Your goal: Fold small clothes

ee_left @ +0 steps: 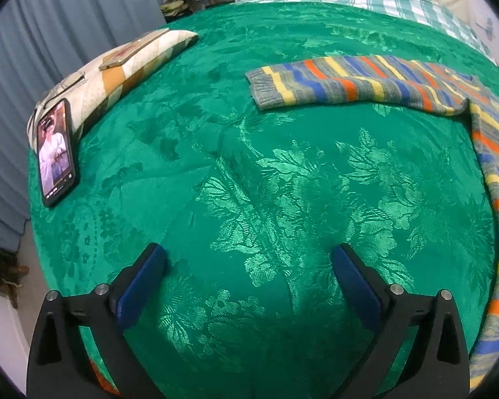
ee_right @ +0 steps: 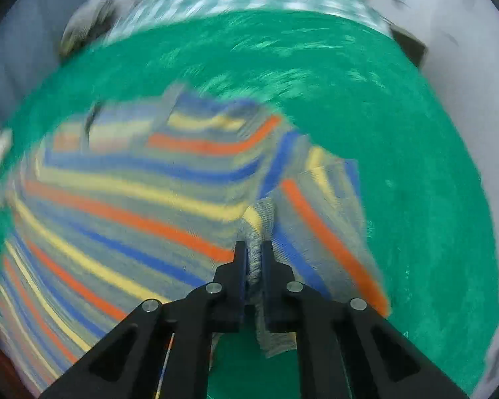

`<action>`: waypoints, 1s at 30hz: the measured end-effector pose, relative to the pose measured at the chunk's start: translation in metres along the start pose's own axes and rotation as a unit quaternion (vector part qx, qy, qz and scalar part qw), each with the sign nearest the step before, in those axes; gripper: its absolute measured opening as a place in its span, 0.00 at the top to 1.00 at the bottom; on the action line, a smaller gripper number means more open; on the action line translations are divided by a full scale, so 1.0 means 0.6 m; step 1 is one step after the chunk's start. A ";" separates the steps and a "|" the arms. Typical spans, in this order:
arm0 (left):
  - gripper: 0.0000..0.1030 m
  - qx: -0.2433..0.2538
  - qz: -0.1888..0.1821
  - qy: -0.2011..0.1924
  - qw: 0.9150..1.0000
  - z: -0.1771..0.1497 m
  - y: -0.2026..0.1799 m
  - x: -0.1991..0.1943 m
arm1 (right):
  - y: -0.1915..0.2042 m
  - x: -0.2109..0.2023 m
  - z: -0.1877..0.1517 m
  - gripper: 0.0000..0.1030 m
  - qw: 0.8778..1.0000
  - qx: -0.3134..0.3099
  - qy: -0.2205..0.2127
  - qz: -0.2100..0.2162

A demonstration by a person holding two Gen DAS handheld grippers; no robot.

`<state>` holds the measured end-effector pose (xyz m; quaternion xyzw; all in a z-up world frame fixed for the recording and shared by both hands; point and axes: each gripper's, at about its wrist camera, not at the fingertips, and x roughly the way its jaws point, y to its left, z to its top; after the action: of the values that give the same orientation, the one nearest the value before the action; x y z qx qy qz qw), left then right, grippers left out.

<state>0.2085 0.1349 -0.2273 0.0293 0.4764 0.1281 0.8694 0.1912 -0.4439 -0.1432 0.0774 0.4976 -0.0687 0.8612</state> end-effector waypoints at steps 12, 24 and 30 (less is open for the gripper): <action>0.01 0.000 0.003 0.000 1.000 0.001 -0.001 0.001 | -0.212 -0.117 -0.028 0.95 0.978 0.203 -0.043 0.023; 0.03 0.066 -0.019 -0.004 0.998 0.028 -0.024 -0.049 | -0.321 -0.094 -0.138 0.95 0.961 0.234 0.073 -0.130; 0.02 0.123 -0.181 -0.061 0.974 0.225 -0.101 -0.124 | -0.261 -0.147 -0.074 0.35 0.976 0.123 0.034 -0.178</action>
<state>0.2950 0.0675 -0.1032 0.0572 0.4317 -0.0928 0.8954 0.0791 -0.5848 -0.0987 0.0950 0.5203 -0.2784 0.8017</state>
